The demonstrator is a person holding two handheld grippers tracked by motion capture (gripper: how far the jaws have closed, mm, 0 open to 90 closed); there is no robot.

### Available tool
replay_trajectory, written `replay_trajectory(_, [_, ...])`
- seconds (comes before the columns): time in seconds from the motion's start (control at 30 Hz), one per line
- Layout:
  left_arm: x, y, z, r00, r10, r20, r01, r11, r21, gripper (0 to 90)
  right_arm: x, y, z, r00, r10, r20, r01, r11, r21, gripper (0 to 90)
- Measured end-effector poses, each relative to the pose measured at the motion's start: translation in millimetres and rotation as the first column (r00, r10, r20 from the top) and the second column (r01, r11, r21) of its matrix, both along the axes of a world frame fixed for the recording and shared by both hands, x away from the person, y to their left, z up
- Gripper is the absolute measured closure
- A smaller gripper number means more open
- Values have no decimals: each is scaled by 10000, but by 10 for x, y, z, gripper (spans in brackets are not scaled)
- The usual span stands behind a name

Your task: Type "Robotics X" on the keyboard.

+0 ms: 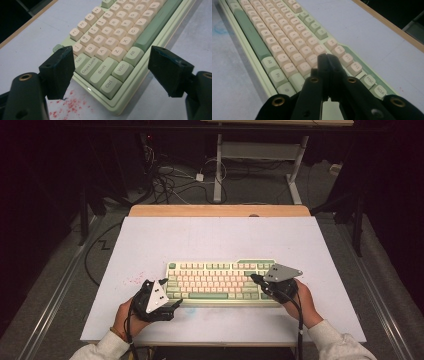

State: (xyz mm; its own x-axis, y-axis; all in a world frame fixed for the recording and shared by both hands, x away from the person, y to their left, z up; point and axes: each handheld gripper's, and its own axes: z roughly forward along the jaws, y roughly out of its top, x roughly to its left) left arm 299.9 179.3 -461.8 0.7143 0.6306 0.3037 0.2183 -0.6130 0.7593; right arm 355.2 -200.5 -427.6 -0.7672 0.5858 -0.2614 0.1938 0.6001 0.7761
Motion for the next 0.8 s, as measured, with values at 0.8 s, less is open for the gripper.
replay_trajectory(0.8, [-141,234,-37,9995,233,-199,-237,9995,-220,209,302,484,-39,9974,411,-586,-432,9984,-359,900])
